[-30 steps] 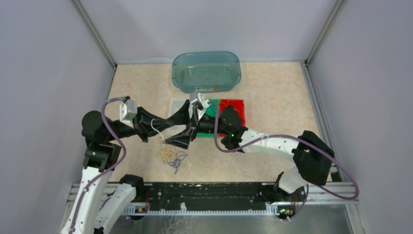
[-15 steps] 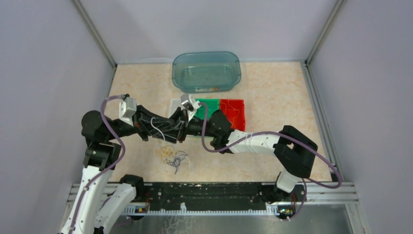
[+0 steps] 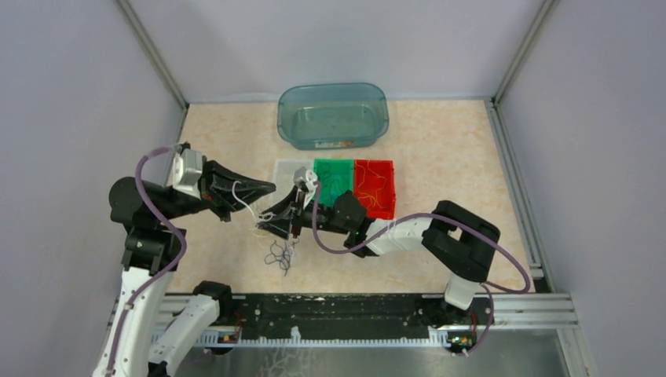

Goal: Untangle the cables

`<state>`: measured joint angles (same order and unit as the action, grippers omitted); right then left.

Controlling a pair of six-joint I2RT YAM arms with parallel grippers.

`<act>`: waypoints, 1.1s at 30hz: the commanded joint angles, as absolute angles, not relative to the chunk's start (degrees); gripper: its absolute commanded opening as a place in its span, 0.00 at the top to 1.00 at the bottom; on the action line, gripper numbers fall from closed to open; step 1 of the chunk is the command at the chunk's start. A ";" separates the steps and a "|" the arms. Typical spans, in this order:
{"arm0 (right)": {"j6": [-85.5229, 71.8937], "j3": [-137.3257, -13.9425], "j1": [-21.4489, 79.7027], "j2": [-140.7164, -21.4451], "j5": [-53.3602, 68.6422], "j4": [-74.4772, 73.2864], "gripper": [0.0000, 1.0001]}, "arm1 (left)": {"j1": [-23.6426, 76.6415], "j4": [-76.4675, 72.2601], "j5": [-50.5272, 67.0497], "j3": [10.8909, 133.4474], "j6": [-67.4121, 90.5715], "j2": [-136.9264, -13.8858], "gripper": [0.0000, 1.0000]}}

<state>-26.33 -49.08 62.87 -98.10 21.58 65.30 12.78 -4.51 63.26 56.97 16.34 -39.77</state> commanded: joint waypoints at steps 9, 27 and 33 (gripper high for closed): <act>-22.56 -44.50 63.41 -103.26 13.30 69.29 0.68 | 13.07 -7.68 63.68 68.60 18.41 -42.60 1.00; -23.60 -38.96 66.33 -110.06 10.00 74.57 0.69 | 13.10 -7.23 55.82 96.79 11.90 -51.83 1.00; -23.76 -36.42 66.62 -110.27 8.62 76.81 0.68 | 13.10 -7.00 46.16 106.67 7.02 -56.13 1.00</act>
